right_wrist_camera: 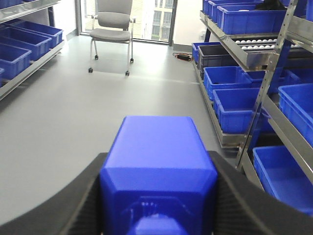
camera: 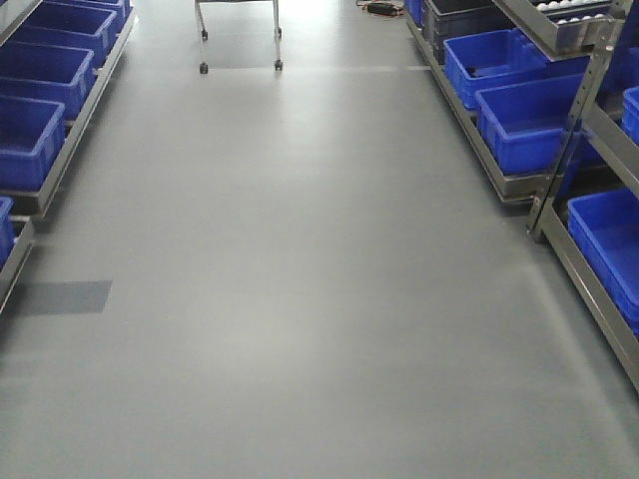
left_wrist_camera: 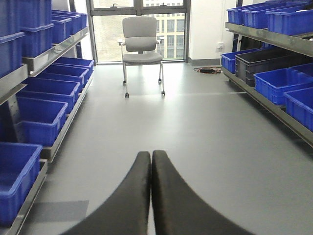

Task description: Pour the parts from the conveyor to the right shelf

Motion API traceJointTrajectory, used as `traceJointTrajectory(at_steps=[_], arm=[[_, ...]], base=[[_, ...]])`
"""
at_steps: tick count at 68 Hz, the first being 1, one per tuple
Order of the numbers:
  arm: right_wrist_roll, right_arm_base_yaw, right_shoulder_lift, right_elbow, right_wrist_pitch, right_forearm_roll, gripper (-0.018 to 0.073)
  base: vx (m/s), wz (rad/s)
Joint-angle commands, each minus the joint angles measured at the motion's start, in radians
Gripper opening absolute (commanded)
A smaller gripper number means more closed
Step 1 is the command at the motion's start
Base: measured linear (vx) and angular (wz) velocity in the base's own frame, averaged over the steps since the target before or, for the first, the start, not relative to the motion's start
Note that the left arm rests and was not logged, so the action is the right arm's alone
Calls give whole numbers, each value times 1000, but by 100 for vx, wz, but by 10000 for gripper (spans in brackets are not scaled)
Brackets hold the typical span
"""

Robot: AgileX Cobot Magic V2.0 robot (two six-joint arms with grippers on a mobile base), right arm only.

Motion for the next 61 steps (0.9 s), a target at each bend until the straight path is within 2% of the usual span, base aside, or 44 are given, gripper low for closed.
traceJointTrajectory(at_steps=[1,45,61], arm=[[-11,-2,15,-28,-84,-2,-6],[-11,-2,15,-28,-84,-1,-6],[-11,-2,15,-28,-84,-1,-6]], base=[[64,-7],[61,-16],[43,20]])
